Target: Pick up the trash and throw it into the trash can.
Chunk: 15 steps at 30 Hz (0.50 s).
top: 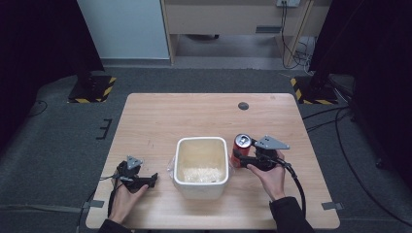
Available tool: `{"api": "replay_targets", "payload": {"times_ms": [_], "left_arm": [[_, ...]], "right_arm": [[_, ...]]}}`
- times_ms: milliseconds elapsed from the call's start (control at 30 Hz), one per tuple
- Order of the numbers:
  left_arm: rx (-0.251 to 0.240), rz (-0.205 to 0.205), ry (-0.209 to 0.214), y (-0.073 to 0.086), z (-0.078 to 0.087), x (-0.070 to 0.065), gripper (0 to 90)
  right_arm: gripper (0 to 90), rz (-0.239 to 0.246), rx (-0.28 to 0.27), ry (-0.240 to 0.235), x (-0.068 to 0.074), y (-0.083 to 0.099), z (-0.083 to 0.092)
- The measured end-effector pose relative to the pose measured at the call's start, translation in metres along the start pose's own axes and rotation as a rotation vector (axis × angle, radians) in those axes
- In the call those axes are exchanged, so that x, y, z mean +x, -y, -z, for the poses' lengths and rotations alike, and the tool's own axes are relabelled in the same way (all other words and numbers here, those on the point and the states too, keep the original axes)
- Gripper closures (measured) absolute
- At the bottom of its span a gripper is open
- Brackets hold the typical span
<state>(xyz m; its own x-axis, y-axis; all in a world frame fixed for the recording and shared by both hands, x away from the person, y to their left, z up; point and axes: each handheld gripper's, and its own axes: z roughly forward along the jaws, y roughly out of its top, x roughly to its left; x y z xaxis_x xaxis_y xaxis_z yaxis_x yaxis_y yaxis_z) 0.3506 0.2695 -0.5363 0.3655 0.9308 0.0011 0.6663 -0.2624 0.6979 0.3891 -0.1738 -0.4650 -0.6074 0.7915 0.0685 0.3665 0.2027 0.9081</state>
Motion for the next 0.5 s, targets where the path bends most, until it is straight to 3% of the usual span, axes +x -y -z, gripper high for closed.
{"api": "replay_targets", "payload": {"times_ms": [300,500], "left_arm": [[0.0,-0.001,0.0,0.0,0.0,0.0001,0.0],[0.0,0.0,0.0,0.0,0.0,0.0,0.0]], "right_arm": [[32.5,0.006,0.004,0.021,-0.0002,0.0036,-0.0018],[33.7,-0.005,0.006,0.031,-0.0016,0.0025,0.0008]]}}
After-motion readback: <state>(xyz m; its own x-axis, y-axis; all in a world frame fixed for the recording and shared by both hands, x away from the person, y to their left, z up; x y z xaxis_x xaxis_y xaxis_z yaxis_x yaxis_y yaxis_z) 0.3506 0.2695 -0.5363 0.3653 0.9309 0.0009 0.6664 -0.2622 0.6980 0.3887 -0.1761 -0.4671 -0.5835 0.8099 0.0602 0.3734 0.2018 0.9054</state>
